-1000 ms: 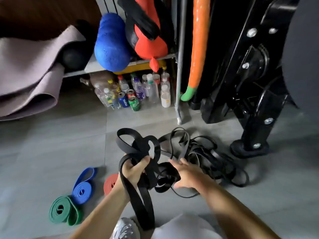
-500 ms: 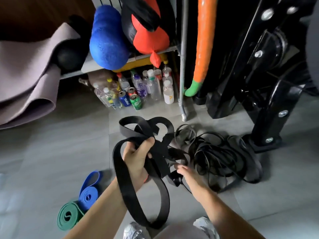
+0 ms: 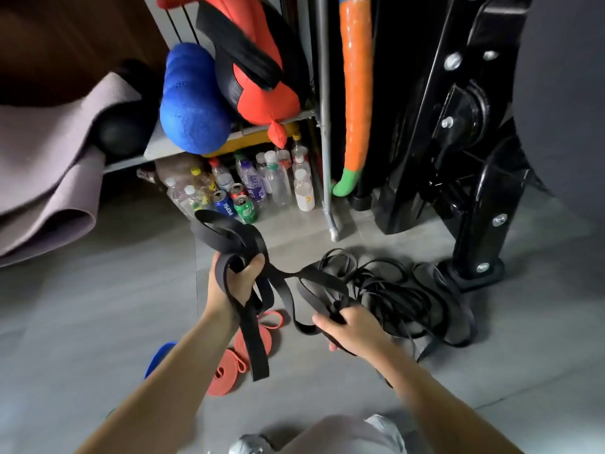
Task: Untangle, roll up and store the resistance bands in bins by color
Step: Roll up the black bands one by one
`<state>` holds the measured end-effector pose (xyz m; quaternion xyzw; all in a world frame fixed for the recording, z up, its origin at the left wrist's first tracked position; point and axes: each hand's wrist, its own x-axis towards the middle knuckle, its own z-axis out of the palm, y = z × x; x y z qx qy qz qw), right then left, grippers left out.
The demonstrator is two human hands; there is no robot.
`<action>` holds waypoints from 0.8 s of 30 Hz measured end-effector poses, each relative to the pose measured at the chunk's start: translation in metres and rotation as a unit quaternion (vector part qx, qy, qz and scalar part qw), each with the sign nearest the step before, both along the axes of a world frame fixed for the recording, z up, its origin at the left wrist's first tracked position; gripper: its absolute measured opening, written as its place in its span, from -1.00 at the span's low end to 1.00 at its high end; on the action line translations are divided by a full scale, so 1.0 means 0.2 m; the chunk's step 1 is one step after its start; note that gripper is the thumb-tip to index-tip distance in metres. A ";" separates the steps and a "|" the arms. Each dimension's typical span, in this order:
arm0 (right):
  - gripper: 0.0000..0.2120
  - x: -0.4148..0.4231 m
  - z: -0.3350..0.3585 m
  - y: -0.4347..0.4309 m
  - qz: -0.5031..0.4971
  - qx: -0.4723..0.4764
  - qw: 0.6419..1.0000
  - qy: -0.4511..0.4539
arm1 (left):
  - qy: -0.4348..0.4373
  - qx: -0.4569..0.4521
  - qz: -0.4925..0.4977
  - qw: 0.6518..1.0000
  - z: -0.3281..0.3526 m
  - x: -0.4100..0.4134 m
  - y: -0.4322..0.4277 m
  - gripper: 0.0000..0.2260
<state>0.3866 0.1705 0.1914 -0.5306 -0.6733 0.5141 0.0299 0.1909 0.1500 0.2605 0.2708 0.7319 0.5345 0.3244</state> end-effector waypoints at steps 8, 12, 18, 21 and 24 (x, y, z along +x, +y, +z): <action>-0.75 0.21 0.58 0.11 0.041 0.040 0.998 0.024 | 0.025 0.047 0.044 0.998 0.13 0.05 0.11 -0.87; -0.97 0.28 0.79 0.13 -0.046 -0.027 0.961 0.272 | -0.012 0.043 -0.007 0.999 0.07 0.14 0.10 -0.71; -0.73 0.33 0.91 0.19 -0.129 -0.065 0.864 0.482 | -0.042 0.012 0.001 0.999 0.02 0.25 0.16 -0.74; -0.73 0.33 0.95 0.21 -0.093 -0.099 0.821 0.555 | -0.075 0.014 0.036 0.996 -0.03 0.25 0.14 -0.94; -0.77 0.32 1.02 0.20 -0.080 -0.095 0.812 0.571 | -0.158 -0.052 0.099 0.981 -0.11 0.20 0.14 -0.79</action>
